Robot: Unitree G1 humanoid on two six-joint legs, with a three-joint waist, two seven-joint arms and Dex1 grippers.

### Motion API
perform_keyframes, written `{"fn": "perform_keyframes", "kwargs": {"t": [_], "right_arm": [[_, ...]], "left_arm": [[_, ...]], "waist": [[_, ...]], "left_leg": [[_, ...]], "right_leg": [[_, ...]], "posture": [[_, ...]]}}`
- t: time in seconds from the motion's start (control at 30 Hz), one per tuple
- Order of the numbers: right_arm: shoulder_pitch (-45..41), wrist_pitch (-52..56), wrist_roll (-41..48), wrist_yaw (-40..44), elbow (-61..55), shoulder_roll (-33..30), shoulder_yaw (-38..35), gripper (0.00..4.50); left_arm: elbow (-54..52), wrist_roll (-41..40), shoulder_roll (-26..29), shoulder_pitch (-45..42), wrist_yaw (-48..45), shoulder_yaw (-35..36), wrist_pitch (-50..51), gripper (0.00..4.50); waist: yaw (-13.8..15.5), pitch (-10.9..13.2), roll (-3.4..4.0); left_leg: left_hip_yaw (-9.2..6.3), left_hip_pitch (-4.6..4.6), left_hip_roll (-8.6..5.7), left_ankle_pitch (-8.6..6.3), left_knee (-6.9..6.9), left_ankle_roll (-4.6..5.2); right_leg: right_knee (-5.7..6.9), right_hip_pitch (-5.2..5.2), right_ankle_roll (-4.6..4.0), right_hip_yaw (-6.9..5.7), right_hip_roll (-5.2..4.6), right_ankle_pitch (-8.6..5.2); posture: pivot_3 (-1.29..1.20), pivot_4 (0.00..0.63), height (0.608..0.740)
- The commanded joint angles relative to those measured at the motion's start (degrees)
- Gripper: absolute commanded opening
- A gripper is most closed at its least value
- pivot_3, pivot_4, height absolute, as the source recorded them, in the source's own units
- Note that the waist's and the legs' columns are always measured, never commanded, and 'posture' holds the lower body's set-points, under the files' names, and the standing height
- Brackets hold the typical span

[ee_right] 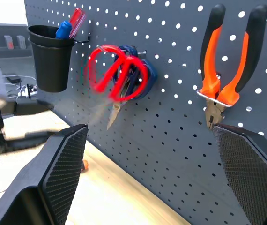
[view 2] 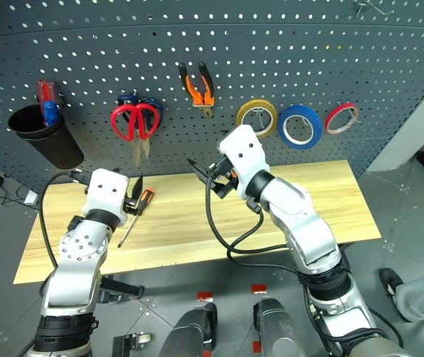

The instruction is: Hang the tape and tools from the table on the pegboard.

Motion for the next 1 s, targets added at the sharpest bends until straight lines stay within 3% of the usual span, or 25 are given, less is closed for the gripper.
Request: {"fn": "perform_keyframes", "kwargs": {"t": [0.03,0.33,0.47,0.77,1.0], "right_arm": [[0.61,5.02,-0.01,0.05,-2.89,0.01,1.85,4.50],[2.46,20.63,2.53,-0.65,-8.78,2.34,6.87,4.50],[0.66,24.98,2.81,-2.06,-9.17,4.79,7.52,4.50],[-3.90,32.89,4.02,-4.62,-9.30,9.90,6.76,4.50],[-4.39,36.13,4.88,-4.64,-10.34,9.50,6.85,4.50]], "left_arm": [[1.95,-5.35,-1.08,-0.23,-0.68,5.45,6.92,3.44],[16.60,-14.35,5.94,-7.16,-7.83,12.56,14.00,3.44],[25.96,-14.92,9.58,-12.65,-11.69,10.00,13.99,4.47],[56.27,-10.81,14.25,-28.43,-17.98,3.35,5.46,4.47],[73.91,-8.57,15.42,-36.39,-18.52,1.84,-1.57,4.47]], "waist": [[-0.22,-0.12,-0.02],[-1.24,-0.13,-0.01],[-1.20,-0.06,0.01],[-1.39,1.71,-0.05],[-1.53,3.73,-0.21]], "left_leg": [[0.00,0.00,0.00,0.00,0.00,0.00],[-0.03,0.02,0.01,0.01,0.17,-0.01],[-0.03,0.03,0.01,0.00,0.22,0.00],[0.01,-0.02,0.05,-0.01,0.20,0.02],[0.13,-0.21,0.07,-0.04,-0.06,0.06]], "right_leg": [[0.00,0.00,0.00,0.00,0.00,0.00],[0.26,-0.03,0.00,-0.02,0.00,0.00],[0.27,-0.03,0.00,0.00,0.01,-0.01],[0.22,-0.17,-0.02,0.08,0.00,0.00],[0.07,-0.42,-0.03,0.19,-0.04,-0.01]], "posture": [[-0.28,0.195,0.740],[-0.28,0.241,0.740],[-0.28,0.288,0.740],[-0.31,0.398,0.740],[-0.33,0.422,0.740]]}}
